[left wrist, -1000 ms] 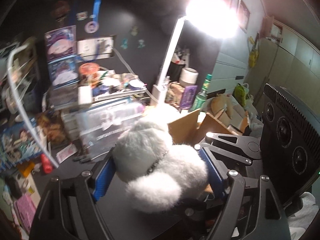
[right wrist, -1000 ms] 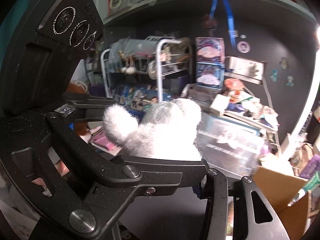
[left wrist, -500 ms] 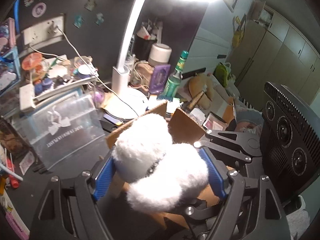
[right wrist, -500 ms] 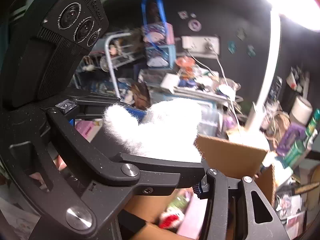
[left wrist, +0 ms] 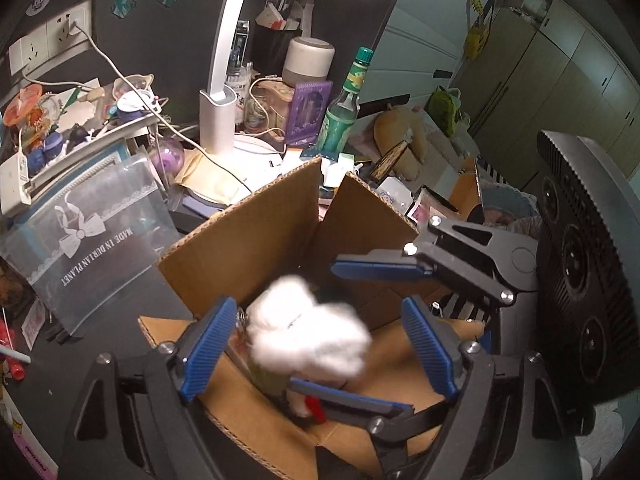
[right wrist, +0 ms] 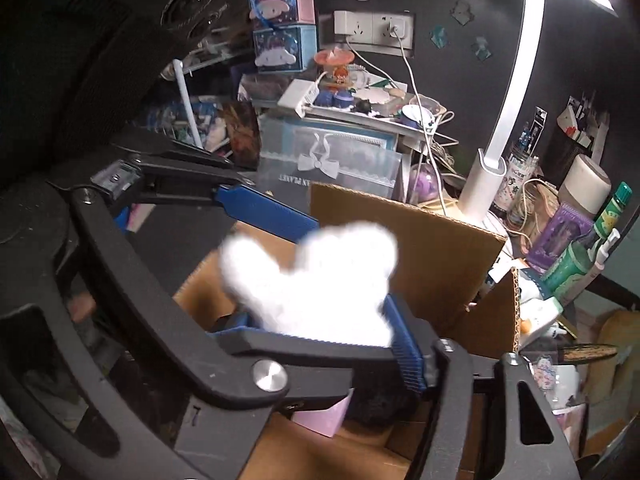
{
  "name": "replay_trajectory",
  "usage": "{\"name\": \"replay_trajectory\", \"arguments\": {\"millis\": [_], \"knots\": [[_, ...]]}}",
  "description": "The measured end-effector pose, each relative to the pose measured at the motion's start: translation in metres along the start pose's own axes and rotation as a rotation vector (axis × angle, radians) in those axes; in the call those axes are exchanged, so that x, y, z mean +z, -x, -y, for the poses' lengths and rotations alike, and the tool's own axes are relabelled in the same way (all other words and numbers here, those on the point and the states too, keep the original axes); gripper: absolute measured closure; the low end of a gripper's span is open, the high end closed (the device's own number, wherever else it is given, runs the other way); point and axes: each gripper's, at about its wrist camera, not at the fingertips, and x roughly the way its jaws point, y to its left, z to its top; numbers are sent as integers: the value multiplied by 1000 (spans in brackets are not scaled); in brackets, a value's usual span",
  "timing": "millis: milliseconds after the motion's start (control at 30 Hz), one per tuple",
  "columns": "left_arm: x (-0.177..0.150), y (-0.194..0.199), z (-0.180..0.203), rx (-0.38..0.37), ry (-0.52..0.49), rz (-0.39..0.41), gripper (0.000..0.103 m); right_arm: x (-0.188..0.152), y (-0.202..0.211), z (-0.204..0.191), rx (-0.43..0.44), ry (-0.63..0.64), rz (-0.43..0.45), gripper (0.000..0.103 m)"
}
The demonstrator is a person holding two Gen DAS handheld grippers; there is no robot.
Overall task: Organize objects
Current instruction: 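Carry the plush toy into the cardboard box and open the right gripper, then move the right gripper back over the desk to the blue candy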
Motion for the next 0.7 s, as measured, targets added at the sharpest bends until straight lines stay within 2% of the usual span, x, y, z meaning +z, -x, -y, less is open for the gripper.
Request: {"name": "replay_trajectory", "arguments": {"millis": [200, 433, 533, 700], "knots": [[-6, 21, -4, 28, -8, 39, 14, -3, 5, 6, -29, -13, 9, 35], [-25, 67, -25, 64, 18, 140, 14, 0, 9, -3, -40, -12, 25, 34], [-42, 93, -40, 105, 39, 195, 14, 5, 12, -15, -16, -9, 49, 34], [-82, 129, -73, 206, 90, 270, 11, 17, 18, -56, 79, 24, 129, 34]]}}
